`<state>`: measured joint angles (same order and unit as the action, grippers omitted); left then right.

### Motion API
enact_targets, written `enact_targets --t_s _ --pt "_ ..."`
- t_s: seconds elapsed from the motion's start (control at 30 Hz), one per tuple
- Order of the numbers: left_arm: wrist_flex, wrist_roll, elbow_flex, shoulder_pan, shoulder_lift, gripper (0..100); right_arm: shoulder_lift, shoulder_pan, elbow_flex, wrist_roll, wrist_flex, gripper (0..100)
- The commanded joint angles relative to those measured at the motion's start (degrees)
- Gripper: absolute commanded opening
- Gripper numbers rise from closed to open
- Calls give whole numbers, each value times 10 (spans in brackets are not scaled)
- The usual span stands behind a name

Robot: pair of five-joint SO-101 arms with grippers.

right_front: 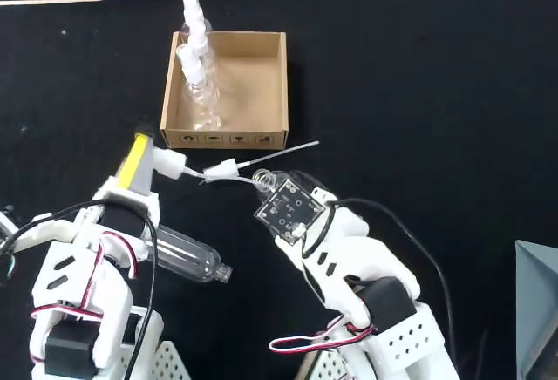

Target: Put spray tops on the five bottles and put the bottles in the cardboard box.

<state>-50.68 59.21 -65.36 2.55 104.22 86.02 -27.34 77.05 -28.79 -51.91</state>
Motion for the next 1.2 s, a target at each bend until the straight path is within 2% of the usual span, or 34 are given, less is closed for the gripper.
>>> enact_targets --t_s 0.0,0.3,0.47,0.73,1.17 --pt "13 -9 8 11 2 28 11 -10 -3 -2 11 11" --pt "13 -9 8 13 2 28 11 -10 -3 -1 11 11" --pt "14 -11 0 41 1 28 11 -11 1 -1 16 11" --pt "103 -11 -61 52 1 28 11 -12 12 0 29 11" --pt "105 -11 -63 54 1 28 11 -12 13 0 40 11"
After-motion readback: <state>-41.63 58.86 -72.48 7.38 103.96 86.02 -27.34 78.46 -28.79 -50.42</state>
